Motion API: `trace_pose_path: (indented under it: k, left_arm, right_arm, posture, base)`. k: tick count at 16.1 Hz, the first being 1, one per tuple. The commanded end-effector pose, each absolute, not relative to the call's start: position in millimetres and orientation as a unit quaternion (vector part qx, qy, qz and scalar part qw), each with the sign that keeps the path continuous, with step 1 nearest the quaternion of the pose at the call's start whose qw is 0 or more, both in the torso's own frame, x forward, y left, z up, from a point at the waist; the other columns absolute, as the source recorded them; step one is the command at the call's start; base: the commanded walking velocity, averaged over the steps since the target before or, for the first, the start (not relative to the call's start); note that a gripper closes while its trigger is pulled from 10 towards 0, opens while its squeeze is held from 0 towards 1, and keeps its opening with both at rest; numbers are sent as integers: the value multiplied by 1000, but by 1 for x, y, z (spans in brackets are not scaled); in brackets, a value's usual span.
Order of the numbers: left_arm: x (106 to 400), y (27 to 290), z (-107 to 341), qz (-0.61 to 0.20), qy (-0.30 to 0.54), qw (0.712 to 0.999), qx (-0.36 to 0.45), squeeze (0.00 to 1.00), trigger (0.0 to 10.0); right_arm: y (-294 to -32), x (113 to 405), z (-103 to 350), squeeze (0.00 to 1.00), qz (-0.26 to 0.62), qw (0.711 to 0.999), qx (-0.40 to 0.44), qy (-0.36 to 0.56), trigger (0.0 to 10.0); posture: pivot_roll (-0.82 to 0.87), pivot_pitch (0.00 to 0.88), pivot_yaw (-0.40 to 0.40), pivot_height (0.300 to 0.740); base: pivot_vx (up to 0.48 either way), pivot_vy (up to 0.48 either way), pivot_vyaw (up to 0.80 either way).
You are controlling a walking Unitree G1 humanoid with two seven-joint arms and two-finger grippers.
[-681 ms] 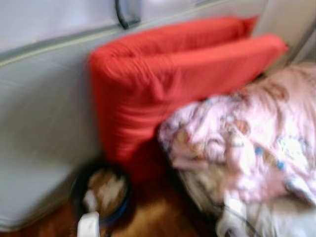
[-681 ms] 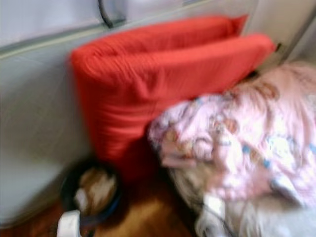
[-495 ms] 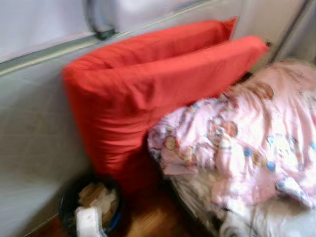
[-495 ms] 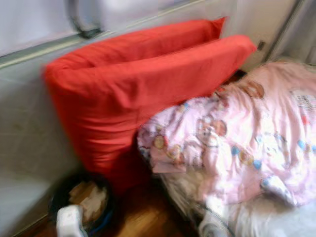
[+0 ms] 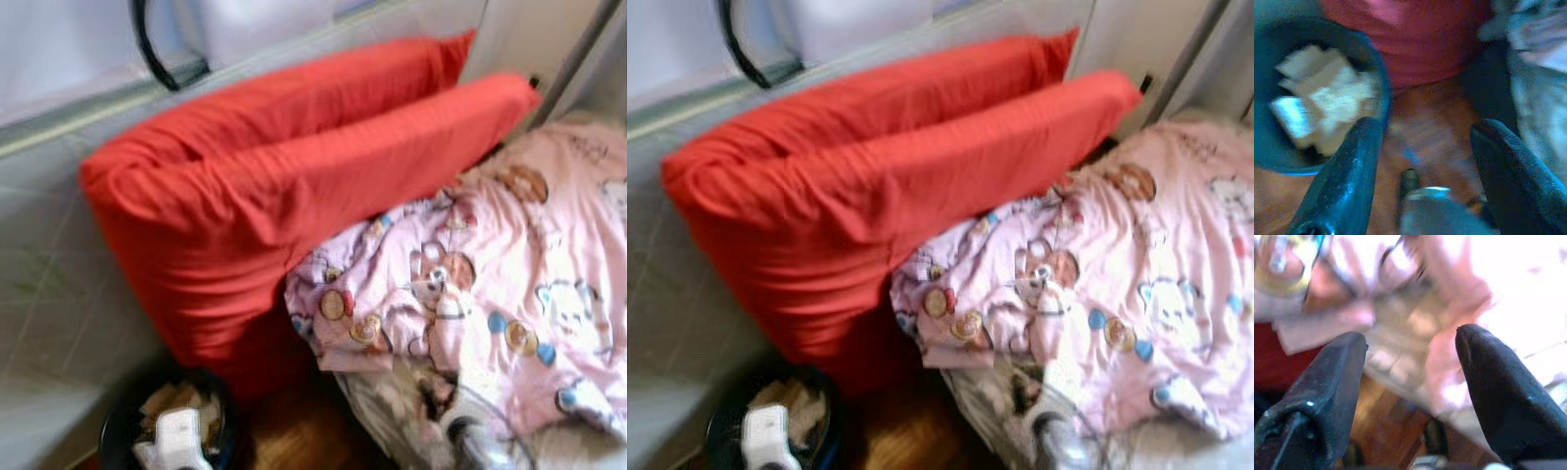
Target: Clean up the room
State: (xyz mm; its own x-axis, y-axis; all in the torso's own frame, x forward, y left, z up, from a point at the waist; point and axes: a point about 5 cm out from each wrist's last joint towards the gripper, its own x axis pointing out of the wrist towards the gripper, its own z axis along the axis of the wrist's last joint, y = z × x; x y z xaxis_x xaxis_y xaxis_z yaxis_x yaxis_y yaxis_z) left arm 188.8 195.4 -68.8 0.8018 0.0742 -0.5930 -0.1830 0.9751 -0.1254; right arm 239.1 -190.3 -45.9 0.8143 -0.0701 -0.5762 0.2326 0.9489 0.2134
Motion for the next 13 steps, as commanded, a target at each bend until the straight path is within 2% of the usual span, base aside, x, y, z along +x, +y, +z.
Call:
trace_pose_path:
  k: [1, 2, 3, 4, 6, 9, 13]
  left_arm:
    - [176, 203, -73, 82, 314, 942, -89, 0, 10000]
    - [222, 213, -38, 76, 200, 974, -76, 0, 10000]
    - [243, 217, -15, 75, 136, 985, -71, 0, 10000]
    - [248, 216, -7, 71, 107, 989, -72, 0, 10000]
    - [247, 216, -7, 70, 104, 989, -73, 0, 10000]
    - [254, 207, 7, 53, 66, 994, -73, 0, 10000]
    - [259, 204, 14, 45, 56, 995, -66, 0, 10000]
  right_arm:
    - [-185, 245, -41, 0, -70, 950, 136, 272, 10000]
    - [-186, 253, -33, 0, -64, 959, 123, 246, 10000]
    - [-187, 259, -26, 0, -66, 965, 122, 221, 10000]
    - [-189, 265, -18, 0, -69, 972, 107, 198, 10000]
    - [-189, 266, -17, 0, -69, 973, 103, 195, 10000]
    - [-185, 267, -12, 0, -58, 979, 98, 167, 10000]
    - [-173, 270, -11, 0, -57, 978, 122, 160, 10000]
  posture:
    - [56, 118, -14, 740]
    - [53, 115, -15, 740]
    - [51, 112, -17, 740]
    - [51, 107, -19, 740]
    - [51, 107, -19, 740]
    - [45, 85, -19, 705]
    - [46, 65, -14, 705]
  base:
    - [0, 0, 0]
    - [0, 0, 0]
    - [0, 0, 0]
    - [0, 0, 0]
    - [0, 0, 0]
    - [0, 0, 0]
    - [0, 0, 0]
